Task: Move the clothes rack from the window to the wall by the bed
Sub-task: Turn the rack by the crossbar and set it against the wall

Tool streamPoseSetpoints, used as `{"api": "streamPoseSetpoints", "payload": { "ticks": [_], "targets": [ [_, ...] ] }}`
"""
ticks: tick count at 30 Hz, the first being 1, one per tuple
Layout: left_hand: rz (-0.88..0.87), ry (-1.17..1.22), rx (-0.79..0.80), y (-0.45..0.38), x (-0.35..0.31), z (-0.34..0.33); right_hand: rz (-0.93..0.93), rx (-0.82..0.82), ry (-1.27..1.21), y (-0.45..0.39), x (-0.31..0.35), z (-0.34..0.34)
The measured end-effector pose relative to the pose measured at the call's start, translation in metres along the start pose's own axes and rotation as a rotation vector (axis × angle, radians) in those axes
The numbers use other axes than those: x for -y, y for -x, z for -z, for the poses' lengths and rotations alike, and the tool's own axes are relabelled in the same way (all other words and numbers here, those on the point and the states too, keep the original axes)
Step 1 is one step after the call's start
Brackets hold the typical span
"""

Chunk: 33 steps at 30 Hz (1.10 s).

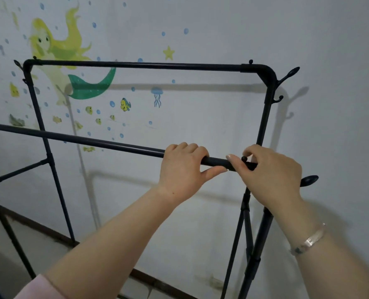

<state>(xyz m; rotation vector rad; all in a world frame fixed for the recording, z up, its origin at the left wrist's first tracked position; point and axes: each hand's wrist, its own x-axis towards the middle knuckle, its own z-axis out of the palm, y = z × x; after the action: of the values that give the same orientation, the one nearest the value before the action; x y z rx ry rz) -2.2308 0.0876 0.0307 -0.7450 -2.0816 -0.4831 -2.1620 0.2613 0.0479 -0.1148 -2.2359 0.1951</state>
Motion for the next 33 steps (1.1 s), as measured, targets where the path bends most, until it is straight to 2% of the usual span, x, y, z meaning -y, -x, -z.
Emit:
{"api": "streamPoseSetpoints", "payload": {
  "ticks": [3,6,11,19,22,25,29,33],
  "targets": [
    [-0.073,0.166,-0.002,0.005,0.011,0.009,0.118,-0.046,-0.135,-0.001,0.029,-0.002],
    [-0.032,0.209,-0.084,0.014,0.045,0.026,0.277,0.066,-0.145,-0.006,0.078,-0.011],
    [0.280,0.106,-0.136,0.031,0.146,0.068,0.421,0.198,-0.115,-0.020,0.174,-0.042],
    [0.877,0.068,-0.341,0.070,0.389,0.161,0.519,0.321,-0.135,-0.055,0.381,-0.137],
    [1.101,0.132,-0.384,0.075,0.465,0.185,0.515,0.407,-0.099,-0.067,0.427,-0.169],
    [1.159,0.181,-0.315,0.076,0.516,0.184,0.449,0.465,-0.060,-0.067,0.452,-0.195],
    [1.140,0.220,-0.166,0.065,0.531,0.166,0.394,0.325,0.083,-0.061,0.456,-0.209],
    [1.125,0.303,-0.126,0.049,0.530,0.148,0.352,0.258,0.117,-0.061,0.452,-0.210]
  ]
}}
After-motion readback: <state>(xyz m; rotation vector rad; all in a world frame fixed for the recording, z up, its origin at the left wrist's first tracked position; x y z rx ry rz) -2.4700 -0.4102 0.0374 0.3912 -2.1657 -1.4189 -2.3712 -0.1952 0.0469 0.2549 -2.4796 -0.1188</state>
